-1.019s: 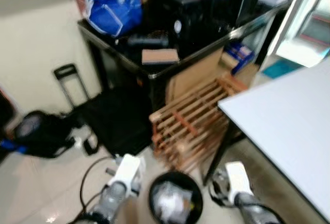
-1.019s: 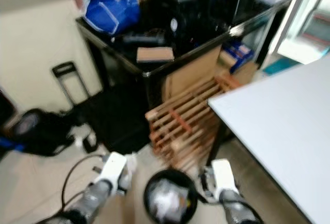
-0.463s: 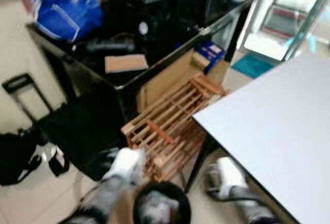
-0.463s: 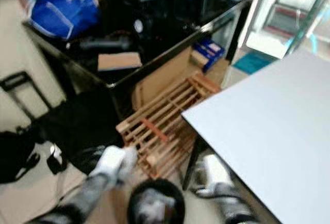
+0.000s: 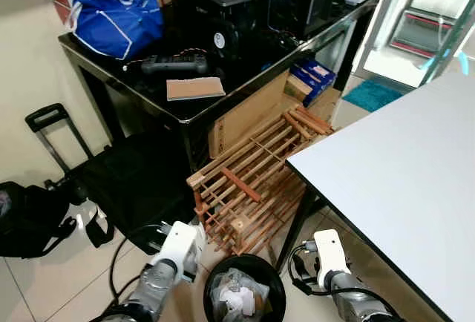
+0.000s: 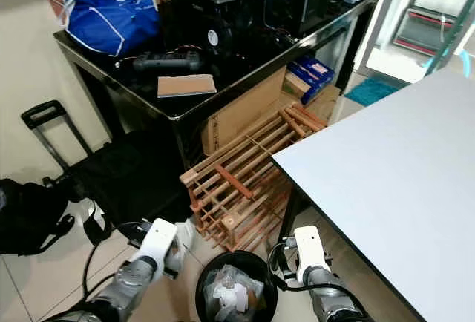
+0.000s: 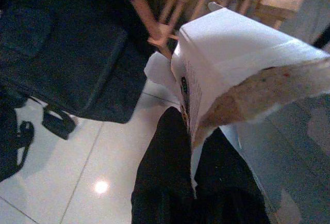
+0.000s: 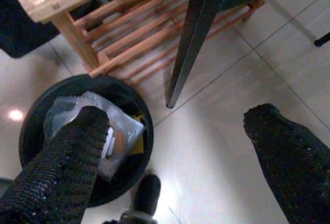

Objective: Picking trash to rubbish bin

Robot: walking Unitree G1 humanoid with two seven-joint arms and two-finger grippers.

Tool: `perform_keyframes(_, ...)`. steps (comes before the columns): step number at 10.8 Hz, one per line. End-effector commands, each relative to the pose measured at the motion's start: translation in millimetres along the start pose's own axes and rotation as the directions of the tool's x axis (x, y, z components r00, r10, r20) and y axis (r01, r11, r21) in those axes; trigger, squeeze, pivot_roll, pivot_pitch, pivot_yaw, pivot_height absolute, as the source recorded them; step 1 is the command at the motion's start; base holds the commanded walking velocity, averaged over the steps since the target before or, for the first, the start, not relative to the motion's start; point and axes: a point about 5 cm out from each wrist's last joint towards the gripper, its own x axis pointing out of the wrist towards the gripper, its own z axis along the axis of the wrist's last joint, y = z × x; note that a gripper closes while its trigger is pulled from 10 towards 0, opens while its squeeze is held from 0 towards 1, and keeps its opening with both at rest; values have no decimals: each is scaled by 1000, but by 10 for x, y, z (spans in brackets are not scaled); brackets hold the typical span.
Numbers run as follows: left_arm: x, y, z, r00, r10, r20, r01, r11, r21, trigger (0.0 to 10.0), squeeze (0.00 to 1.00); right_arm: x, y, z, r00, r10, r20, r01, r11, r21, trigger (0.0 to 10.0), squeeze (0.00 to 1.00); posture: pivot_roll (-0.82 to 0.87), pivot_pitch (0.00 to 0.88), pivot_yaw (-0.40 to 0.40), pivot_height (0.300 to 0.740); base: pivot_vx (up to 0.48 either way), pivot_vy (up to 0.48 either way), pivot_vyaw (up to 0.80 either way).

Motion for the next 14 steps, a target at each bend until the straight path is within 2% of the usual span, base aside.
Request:
perform_keyframes(1, 14, -23, 30, 1000, -22, -9, 22, 1000, 20, 10000, 0, -11, -21, -48, 1000, 0, -27, 0, 1000, -12, 10000, 0, -55, 64, 16, 740, 0, 0, 0)
perform_keyframes(5, 50, -197, 152, 998, -57, -15, 57, 997, 47, 10000, 0, -38, 57, -171, 992, 95, -85, -100, 994, -52, 10000, 0, -98, 130, 6, 740, 0, 0, 0)
perform_keyframes(6, 60, -262, 214, 998, -65, 2, 65, 997, 34, 10000, 0, -63, 108, -241, 987, 132, -90, -137, 989, -53, 10000, 0, -117, 159, 0, 740, 0, 0, 0)
perform_keyframes(7, 64, -331, 266, 996, -88, 19, 88, 996, 1, 10000, 0, -98, 109, -319, 982, 158, -99, -162, 986, -35, 10000, 0, -138, 190, -8, 740, 0, 0, 0)
perform_keyframes(9, 57, -443, 283, 989, -144, 23, 144, 990, -9, 10000, 0, -134, 100, -373, 980, 178, -88, -181, 983, -25, 10000, 0, -155, 214, -14, 740, 0, 0, 0)
perform_keyframes(12, 28, -639, 292, 971, -236, 36, 237, 971, -13, 10000, 0, -146, 165, -273, 965, 260, -15, -261, 965, -13, 10000, 0, -181, 235, -19, 740, 0, 0, 0)
perform_keyframes(14, 14, -736, 320, 961, -274, 48, 273, 962, 23, 10000, 0, -152, 229, -174, 950, 310, 40, -309, 951, -8, 10000, 0, -191, 251, -26, 740, 0, 0, 0)
